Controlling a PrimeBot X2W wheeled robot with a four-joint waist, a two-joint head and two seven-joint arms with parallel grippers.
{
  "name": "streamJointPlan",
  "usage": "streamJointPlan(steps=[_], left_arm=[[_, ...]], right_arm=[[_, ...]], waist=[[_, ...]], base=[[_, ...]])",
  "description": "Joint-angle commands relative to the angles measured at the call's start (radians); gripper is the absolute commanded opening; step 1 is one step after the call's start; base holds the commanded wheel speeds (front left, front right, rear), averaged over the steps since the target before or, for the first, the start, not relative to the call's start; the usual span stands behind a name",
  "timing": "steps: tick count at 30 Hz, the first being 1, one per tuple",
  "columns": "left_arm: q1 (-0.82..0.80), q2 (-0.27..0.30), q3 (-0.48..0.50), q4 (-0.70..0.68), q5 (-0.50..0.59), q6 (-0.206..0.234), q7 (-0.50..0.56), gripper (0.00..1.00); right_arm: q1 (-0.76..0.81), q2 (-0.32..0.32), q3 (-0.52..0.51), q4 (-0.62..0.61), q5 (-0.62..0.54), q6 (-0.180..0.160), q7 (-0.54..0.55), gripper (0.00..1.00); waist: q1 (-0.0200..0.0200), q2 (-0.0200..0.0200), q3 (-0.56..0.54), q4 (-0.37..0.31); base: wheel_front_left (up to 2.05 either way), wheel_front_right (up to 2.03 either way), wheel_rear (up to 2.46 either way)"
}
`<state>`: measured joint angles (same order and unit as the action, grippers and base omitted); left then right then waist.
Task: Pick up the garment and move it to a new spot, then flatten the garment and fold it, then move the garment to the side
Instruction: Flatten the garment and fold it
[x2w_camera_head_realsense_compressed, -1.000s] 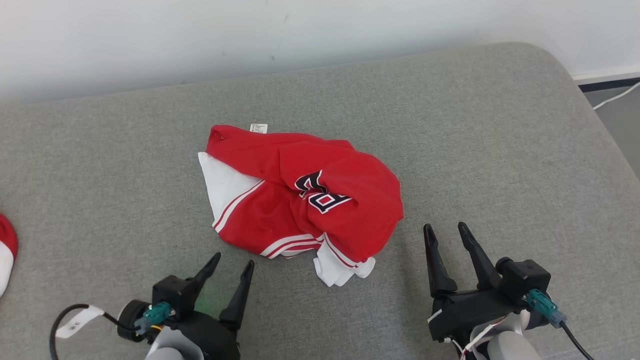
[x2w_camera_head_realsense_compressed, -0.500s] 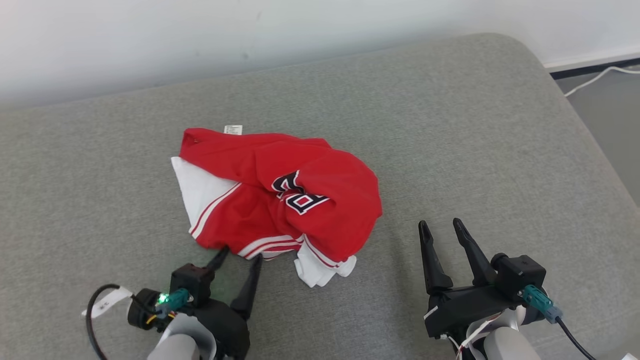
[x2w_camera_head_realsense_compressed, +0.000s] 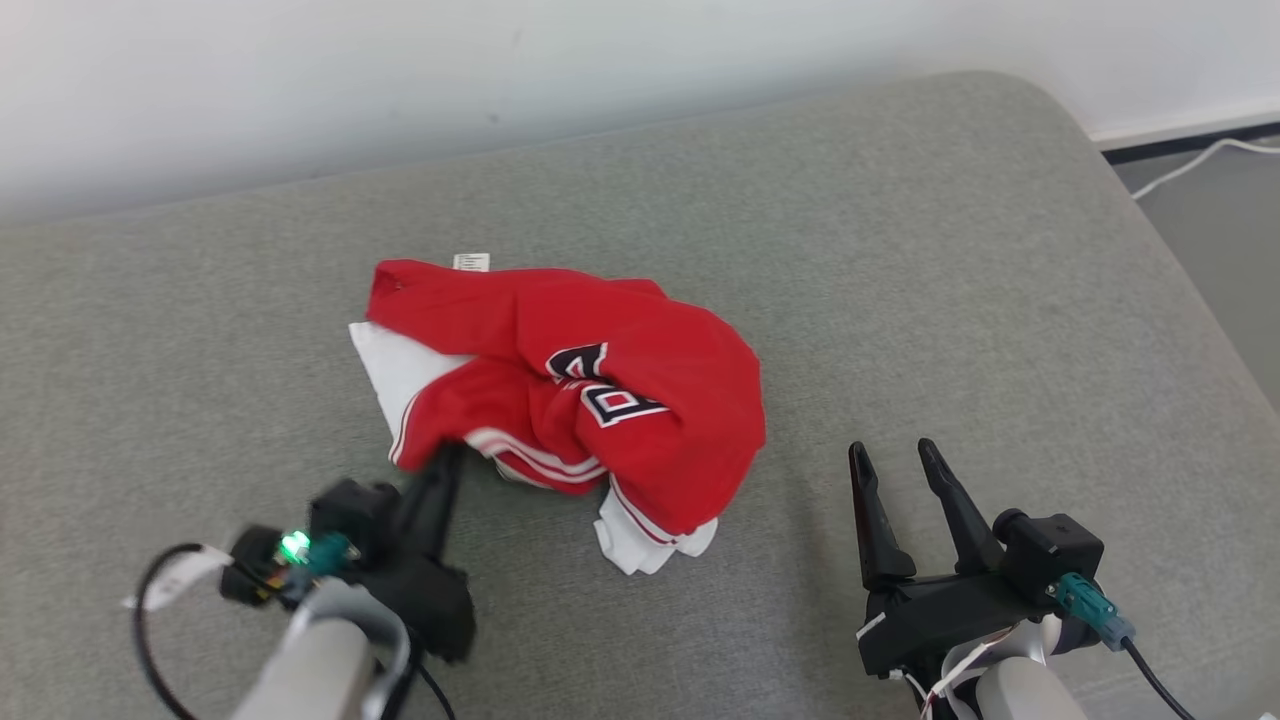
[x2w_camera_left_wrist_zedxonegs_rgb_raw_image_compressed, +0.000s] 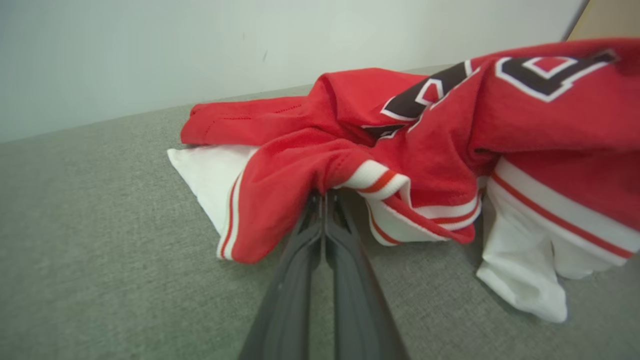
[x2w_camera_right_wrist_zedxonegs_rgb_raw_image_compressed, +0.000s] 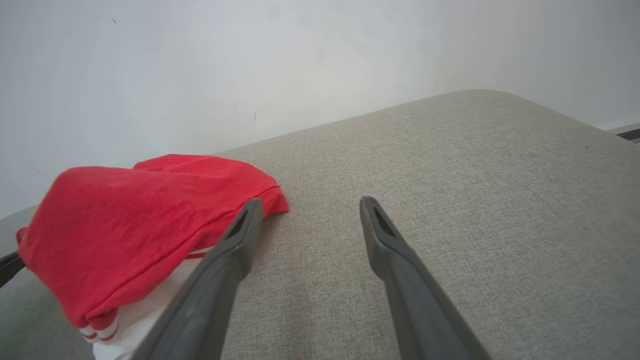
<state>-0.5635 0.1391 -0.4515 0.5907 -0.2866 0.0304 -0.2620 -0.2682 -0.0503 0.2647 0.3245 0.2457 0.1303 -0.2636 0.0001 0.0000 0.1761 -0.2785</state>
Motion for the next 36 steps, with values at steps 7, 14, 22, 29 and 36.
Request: streamJointPlan(steps=[7, 14, 22, 29, 36], left_arm=[[-0.093, 0.119, 0.046, -0.079, 0.042, -0.034, -0.005, 0.00], [-0.218, 0.246, 0.050, -0.148, 0.074, -0.088, 0.076, 0.00], [-0.288, 0.327, 0.064, -0.238, 0.067, -0.107, 0.153, 0.00], [-0.225, 0.319, 0.048, -0.153, 0.033, -0.113, 0.153, 1.00], [-0.142, 0.319, 0.076, -0.087, -0.015, -0.096, 0.096, 1.00]], right_arm=[[0.012, 0.000, 0.003, 0.004, -0.001, 0.001, -0.001, 1.00], [0.018, 0.000, 0.012, 0.002, 0.009, 0.001, -0.001, 1.00], [0.019, 0.000, -0.001, 0.006, 0.011, 0.001, -0.001, 1.00], [0.014, 0.000, 0.005, 0.006, 0.015, 0.001, -0.001, 1.00], [0.028, 0.000, -0.010, 0.006, -0.003, 0.001, -0.001, 1.00]], waist=[[-0.0001, 0.0000, -0.024, 0.045], [-0.0001, 0.0000, -0.029, 0.030], [-0.0001, 0.0000, -0.028, -0.007], [-0.0001, 0.0000, -0.026, -0.014], [-0.0001, 0.0000, -0.027, 0.014]], base=[[0.00, 0.00, 0.00], [0.00, 0.00, 0.00], [0.00, 0.00, 0.00], [0.00, 0.00, 0.00], [0.00, 0.00, 0.00]])
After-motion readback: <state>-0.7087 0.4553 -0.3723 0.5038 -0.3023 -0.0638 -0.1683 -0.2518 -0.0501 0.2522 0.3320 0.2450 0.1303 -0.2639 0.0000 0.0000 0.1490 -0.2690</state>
